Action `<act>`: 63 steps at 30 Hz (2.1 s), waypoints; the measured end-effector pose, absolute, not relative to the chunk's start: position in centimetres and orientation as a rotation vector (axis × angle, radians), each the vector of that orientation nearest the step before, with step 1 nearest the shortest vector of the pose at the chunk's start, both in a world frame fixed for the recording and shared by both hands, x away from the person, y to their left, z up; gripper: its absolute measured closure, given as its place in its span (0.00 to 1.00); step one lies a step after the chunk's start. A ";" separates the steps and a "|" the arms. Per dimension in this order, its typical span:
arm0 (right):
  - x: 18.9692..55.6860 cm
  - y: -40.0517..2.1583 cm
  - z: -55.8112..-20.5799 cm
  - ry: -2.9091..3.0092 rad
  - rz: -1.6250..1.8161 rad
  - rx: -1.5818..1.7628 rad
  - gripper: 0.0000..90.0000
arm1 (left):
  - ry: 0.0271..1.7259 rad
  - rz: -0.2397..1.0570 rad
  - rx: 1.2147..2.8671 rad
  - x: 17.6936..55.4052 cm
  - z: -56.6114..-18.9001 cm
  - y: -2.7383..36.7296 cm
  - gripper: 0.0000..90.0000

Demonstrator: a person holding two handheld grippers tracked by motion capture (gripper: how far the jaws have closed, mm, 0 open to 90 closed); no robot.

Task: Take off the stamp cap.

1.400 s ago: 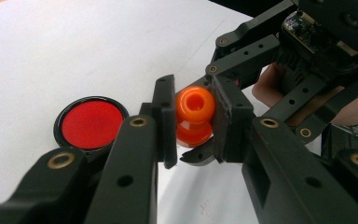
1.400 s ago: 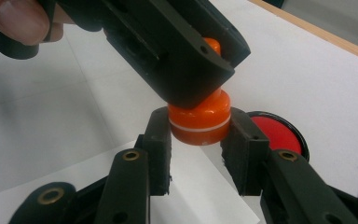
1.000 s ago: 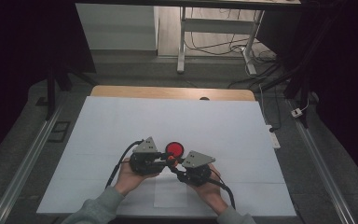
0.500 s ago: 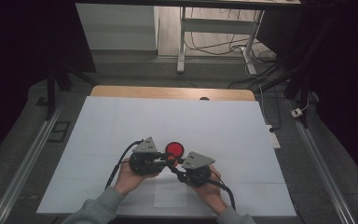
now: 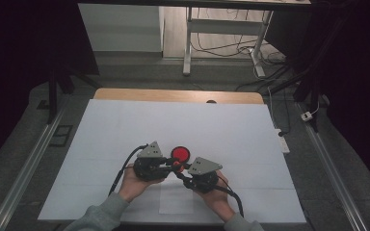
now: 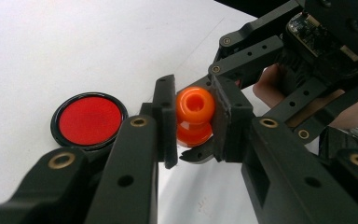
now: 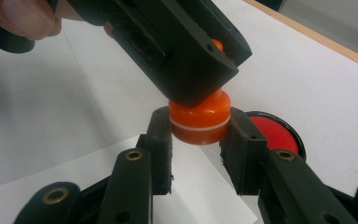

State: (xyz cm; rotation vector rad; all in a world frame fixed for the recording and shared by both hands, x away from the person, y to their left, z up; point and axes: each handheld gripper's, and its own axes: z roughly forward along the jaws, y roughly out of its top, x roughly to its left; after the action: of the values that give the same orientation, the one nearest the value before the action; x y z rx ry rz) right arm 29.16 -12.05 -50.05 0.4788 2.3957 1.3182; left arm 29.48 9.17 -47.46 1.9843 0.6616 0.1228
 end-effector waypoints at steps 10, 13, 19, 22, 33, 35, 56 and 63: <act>29.2 -12.0 -50.7 2.409 1.312 0.492 0.72 | 0.716 0.135 1.878 29.9 -46.8 11.4 0.81; 29.0 -11.9 -50.5 2.406 1.298 0.471 0.72 | 0.720 0.126 1.875 30.0 -46.9 11.4 0.81; 29.1 -12.0 -50.6 2.406 1.300 0.487 0.72 | 0.707 0.130 1.886 29.8 -46.8 11.0 0.81; 29.2 -12.1 -50.5 2.403 1.301 0.489 0.72 | 0.710 0.135 1.891 29.8 -46.9 11.0 0.81; 29.5 -13.3 -50.3 2.383 1.293 0.532 0.72 | 0.704 0.154 1.921 29.6 -47.0 10.8 0.81; 29.5 -13.7 -50.3 2.375 1.299 0.549 0.72 | 0.705 0.156 1.922 29.7 -47.0 10.8 0.81; 29.6 -17.0 -49.7 2.323 1.313 0.639 0.72 | 0.708 0.167 1.920 29.8 -47.2 11.1 0.81; 29.2 -19.0 -49.5 2.293 1.316 0.702 0.72 | 0.710 0.167 1.925 29.9 -47.4 11.1 0.80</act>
State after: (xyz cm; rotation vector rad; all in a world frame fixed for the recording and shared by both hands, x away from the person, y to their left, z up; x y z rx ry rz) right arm 29.20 -18.99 -49.51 0.7021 2.2927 1.3157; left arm 29.91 11.06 -47.44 1.9253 0.7104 0.1669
